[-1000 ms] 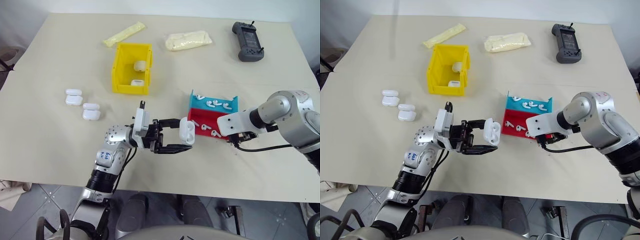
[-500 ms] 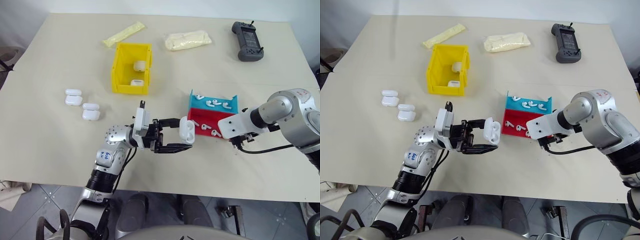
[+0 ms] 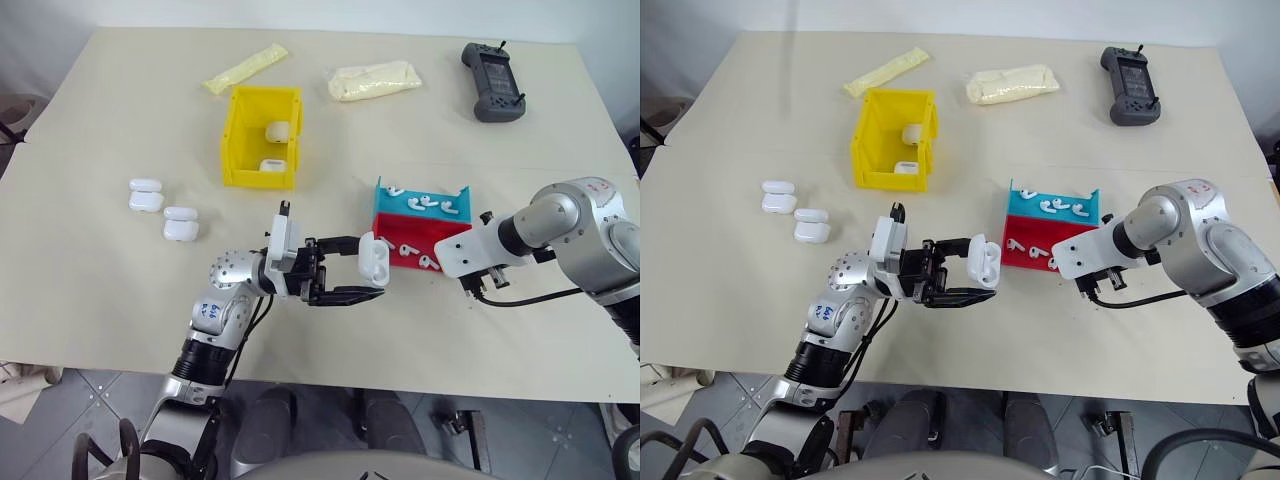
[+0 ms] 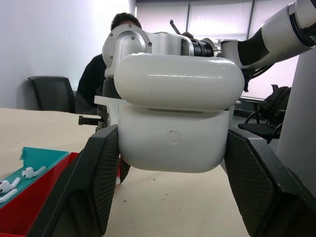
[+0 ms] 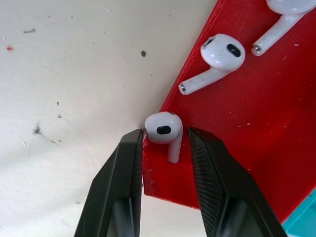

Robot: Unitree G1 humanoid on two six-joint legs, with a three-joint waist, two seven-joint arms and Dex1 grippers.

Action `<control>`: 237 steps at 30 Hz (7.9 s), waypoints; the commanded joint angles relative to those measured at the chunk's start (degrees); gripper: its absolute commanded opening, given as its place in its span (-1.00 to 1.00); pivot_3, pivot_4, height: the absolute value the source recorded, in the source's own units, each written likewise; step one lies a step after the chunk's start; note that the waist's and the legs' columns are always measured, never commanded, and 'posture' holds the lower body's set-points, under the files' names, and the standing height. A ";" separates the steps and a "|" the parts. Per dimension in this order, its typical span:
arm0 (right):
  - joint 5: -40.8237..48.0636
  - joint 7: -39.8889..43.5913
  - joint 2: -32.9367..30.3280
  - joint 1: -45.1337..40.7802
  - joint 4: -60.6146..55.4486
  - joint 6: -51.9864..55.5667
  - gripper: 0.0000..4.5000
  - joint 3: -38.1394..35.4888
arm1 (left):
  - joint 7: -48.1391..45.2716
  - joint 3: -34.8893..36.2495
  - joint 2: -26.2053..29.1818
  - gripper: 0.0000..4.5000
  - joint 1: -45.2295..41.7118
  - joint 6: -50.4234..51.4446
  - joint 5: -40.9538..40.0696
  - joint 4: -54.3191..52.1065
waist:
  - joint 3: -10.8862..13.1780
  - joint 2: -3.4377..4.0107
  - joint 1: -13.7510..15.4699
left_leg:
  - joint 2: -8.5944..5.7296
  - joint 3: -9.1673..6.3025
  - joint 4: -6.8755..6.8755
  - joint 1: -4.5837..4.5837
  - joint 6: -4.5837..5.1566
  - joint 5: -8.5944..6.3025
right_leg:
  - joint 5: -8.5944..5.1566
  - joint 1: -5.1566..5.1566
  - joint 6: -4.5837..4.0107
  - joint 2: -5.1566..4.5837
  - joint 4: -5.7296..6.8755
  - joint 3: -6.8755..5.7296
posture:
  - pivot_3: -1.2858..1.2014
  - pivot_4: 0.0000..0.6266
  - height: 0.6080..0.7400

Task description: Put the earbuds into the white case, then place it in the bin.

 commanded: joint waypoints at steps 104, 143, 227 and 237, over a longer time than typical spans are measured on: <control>61.77 -45.67 37.40 38.11 -33.04 16.36 -0.78 -30.29 | -6.33 3.07 1.31 0.25 -4.09 4.14 -4.16 1.66 | -0.02 -0.05 -1.22 | -0.09 -0.18 0.00 0.02 0.00 0.00 | 0.00 -0.03 -0.01 0.04 0.24 0.05 | 0.03 -0.52 1.00; 51.81 -23.14 14.12 54.44 -21.95 3.79 0.98 -55.62 | -6.24 4.38 2.71 0.25 -1.90 -1.80 -1.03 6.37 | -0.01 -0.08 -0.15 | -0.14 -0.09 0.02 0.08 0.09 -0.05 | 0.00 0.13 0.00 0.06 0.11 0.07 | 0.03 -0.52 1.00; -8.07 -3.95 26.47 -36.05 72.59 -1.45 -0.12 0.69 | -0.53 2.60 -2.59 0.25 1.05 -6.50 -0.51 5.80 | -0.05 0.02 -2.78 | -0.40 -0.20 0.15 -0.11 -0.09 0.02 | 0.04 -0.32 -0.10 -0.93 0.41 -1.32 | 0.03 -0.52 1.00; -8.22 -5.89 27.07 -35.33 72.45 -0.94 -0.75 -1.03 | -0.59 2.50 -2.52 0.25 1.14 -6.44 -0.50 5.58 | -0.06 0.03 -2.87 | -0.43 -0.21 0.17 -0.10 -0.09 0.03 | 0.04 -0.30 -0.10 -0.93 0.42 -1.36 | 0.03 -0.52 1.00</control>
